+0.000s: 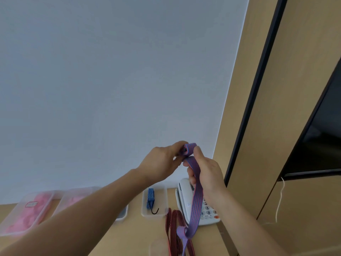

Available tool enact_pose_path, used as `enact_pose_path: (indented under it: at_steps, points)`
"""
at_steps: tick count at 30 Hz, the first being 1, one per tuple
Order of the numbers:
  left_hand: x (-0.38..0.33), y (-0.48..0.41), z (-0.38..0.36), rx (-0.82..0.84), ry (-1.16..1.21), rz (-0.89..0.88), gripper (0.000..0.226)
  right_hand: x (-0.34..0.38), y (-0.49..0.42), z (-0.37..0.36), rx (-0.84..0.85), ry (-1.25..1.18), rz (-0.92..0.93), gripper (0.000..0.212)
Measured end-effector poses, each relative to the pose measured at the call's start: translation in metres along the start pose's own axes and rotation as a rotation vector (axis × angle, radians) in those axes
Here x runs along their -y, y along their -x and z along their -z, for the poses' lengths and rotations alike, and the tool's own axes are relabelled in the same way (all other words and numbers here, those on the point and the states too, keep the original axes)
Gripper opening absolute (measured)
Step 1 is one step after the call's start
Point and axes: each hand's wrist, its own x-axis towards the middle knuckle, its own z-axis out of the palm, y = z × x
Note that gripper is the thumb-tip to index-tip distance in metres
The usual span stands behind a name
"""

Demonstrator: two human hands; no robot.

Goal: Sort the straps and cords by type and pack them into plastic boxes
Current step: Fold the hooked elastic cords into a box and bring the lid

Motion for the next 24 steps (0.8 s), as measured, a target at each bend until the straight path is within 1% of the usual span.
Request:
enact_pose_path:
  at_steps: [3, 5, 6, 7, 8, 9, 11, 12, 13, 14, 15, 16, 18, 20, 24]
  points:
    - [0.000, 0.002, -0.004, -0.102, -0.134, -0.247, 0.043, 0.002, -0.001, -0.001, 0.008, -0.004, 0.011, 0.069]
    - [0.006, 0.001, -0.007, -0.147, -0.179, -0.335, 0.052, 0.000, 0.001, -0.003, -0.006, -0.024, 0.037, 0.065]
    - [0.010, 0.001, -0.009, -0.152, -0.178, -0.345, 0.057, -0.001, 0.001, -0.004, -0.011, -0.036, 0.053, 0.061]
    - [0.014, 0.002, -0.011, -0.149, -0.135, -0.302, 0.061, -0.002, 0.001, -0.004, -0.016, -0.044, 0.070, 0.056]
    - [0.016, 0.002, -0.014, -0.141, -0.031, -0.206, 0.061, -0.001, 0.001, -0.004, -0.024, -0.049, 0.087, 0.054]
    - [0.016, 0.002, -0.014, -0.087, 0.145, -0.049, 0.060, 0.000, 0.001, -0.003, -0.031, -0.049, 0.107, 0.053]
    - [0.007, -0.003, -0.008, 0.069, 0.680, 0.397, 0.052, 0.001, 0.001, -0.002, -0.028, -0.038, 0.153, 0.056]
    - [0.003, -0.007, -0.004, 0.139, 0.905, 0.585, 0.044, 0.002, 0.000, -0.001, -0.022, -0.021, 0.170, 0.055]
    - [0.001, -0.011, 0.000, 0.221, 1.025, 0.688, 0.044, 0.001, 0.000, -0.001, -0.020, 0.009, 0.184, 0.050]
    - [-0.002, -0.015, 0.004, 0.302, 1.051, 0.707, 0.047, 0.000, 0.001, -0.002, -0.021, 0.042, 0.193, 0.045]
    - [-0.006, -0.016, 0.006, 0.356, 1.058, 0.676, 0.050, -0.002, 0.000, -0.002, -0.023, 0.071, 0.202, 0.043]
    - [-0.009, -0.015, 0.007, 0.371, 1.071, 0.638, 0.050, -0.004, 0.000, -0.002, -0.029, 0.081, 0.204, 0.043]
    - [-0.011, -0.016, 0.008, 0.296, 1.099, 0.611, 0.048, -0.006, -0.002, 0.000, -0.048, 0.064, 0.187, 0.040]
    - [-0.013, -0.019, 0.010, 0.195, 1.058, 0.589, 0.046, -0.006, -0.002, 0.002, -0.064, 0.061, 0.163, 0.039]
    - [-0.013, -0.024, 0.009, 0.126, 0.928, 0.497, 0.026, -0.006, -0.001, 0.002, -0.095, 0.082, 0.143, 0.035]
